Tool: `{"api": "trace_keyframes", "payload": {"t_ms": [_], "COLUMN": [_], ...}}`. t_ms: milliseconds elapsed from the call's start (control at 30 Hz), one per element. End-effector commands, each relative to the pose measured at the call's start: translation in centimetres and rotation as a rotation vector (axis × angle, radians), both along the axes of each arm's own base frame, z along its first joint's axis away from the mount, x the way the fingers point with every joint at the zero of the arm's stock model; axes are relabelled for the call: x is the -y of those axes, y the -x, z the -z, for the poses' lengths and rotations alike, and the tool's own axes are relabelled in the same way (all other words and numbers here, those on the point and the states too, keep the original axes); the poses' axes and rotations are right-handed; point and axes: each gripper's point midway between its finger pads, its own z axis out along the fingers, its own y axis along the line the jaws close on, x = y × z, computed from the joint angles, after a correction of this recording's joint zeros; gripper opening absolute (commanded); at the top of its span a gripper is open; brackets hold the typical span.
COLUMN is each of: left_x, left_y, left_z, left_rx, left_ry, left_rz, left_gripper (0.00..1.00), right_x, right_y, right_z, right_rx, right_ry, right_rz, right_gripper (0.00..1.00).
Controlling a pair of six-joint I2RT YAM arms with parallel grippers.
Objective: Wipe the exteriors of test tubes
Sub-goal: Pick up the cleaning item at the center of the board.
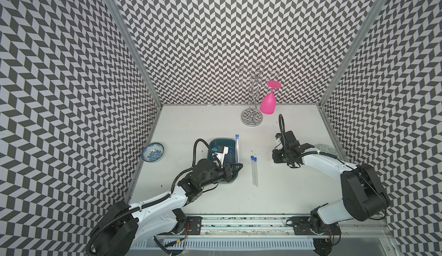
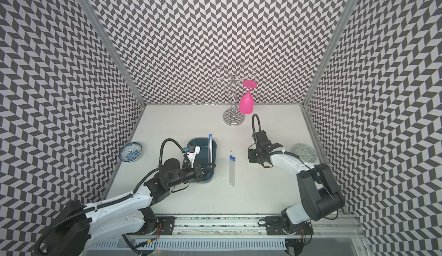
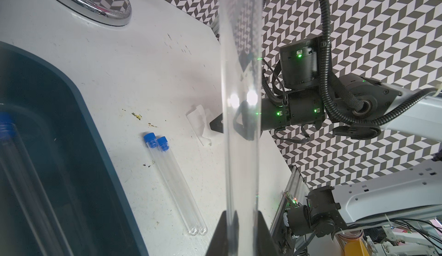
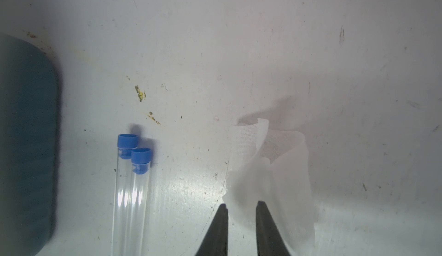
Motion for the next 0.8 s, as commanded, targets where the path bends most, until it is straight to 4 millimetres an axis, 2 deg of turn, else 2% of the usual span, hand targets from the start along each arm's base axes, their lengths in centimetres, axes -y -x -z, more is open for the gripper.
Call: {"api": "trace_keyframes", "payload": {"t_ms": [0,367,433,500,533,767], "left_x": [0.4,0.6,0.6,0.7,0.7,1.0], "left_y": [0.0,0.1,0.1,0.1,0.1,0.0], "left_z": [-1.0,-0.8,-0.8,-0.6,-0.6,-0.4], "left_rx": [0.031,0.034,0.034,0.034,0.035,0.037], "left_ry": [0.013,0.003,0.003,0.0,-0.001,-0.003], "left_rz": [0.017,0.03,0.031,0.033,0.034,0.042], "left_gripper": [0.14,0.14,0.14,0.14,0.14,0.14], "right_x": [-0.3,-0.9,-0.8,-0.6,-0.5,-0.2], "right_y": [-0.9,-1.1,-1.1,-1.3,-1.4,-1.3], "right_z": [-0.8,0.5,0.8,0.7,0.5,-0.6], "right_rx": [0.04,0.017,0.011,0.019,0.025,0.051], "right_ry": [0.003,-0.004,0.006,0.013,0.013,0.021], "right_rz": [-0.006,-0.019,-0.016,-0.006,-0.001,0.003], "right_gripper": [0.23,0.23,0.19,0.04,0.0,0.0]}}
